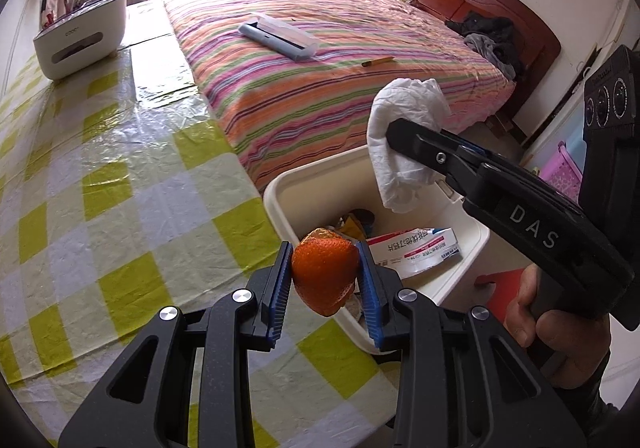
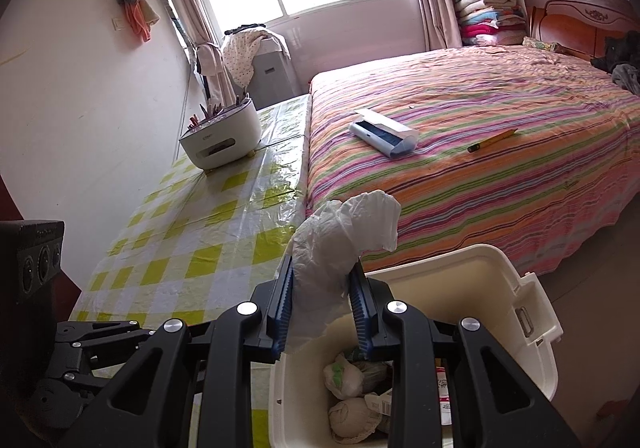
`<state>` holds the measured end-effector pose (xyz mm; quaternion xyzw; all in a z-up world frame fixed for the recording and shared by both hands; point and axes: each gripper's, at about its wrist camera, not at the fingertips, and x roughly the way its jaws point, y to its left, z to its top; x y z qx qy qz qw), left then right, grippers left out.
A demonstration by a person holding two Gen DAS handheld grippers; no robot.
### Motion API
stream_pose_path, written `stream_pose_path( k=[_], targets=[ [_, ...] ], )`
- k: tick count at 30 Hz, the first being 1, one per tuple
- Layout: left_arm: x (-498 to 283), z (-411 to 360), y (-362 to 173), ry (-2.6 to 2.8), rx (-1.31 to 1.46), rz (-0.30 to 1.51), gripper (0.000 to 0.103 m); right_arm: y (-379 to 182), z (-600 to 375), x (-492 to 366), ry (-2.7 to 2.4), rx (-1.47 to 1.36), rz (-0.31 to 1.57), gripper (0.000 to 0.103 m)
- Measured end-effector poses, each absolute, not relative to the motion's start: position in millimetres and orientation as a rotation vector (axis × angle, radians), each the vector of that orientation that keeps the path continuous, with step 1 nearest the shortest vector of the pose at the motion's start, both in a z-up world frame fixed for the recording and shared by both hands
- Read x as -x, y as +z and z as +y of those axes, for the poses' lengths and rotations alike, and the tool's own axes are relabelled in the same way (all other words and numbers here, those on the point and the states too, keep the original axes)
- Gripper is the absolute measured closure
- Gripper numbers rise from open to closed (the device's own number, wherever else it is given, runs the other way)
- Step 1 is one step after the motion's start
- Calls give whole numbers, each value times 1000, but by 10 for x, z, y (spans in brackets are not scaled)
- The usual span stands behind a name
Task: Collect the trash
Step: 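Open both tools over the basin to drop the orange peel and tissue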
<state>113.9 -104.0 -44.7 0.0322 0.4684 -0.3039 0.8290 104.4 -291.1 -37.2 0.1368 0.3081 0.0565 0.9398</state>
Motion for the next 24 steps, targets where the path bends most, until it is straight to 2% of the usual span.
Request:
stream_pose_path(
  k=[8,11,12,14,16,18,24],
  targets=[
    [-1134,-1275,-495,-679,-92,1009,71,-404,-3099,-1032,64,-306,632,76],
    [-1150,-1381,-516,-692,-101,1013,71,-416,-3212,-1026,47,-339,635,74],
    [-1155,-1408,-519,-699,-104,1015,69,-419,-3249,-1018,40,-352,634,69],
    [-1150,-1452,-521,-703,-112,1008,64,-417,-3294,-1000,41,-366,628,60],
    [-1143,-1478,-512,-698,-108,992,41,-414,-3338,-973,27,-368,620,46],
    [-1142,-1478,-483,-690,-96,975,29,-405,-3375,-940,27,-382,607,41],
    [-1065,-1275,-378,-607,-75,936,28,-388,-3354,-789,-25,-341,581,41]
  ],
)
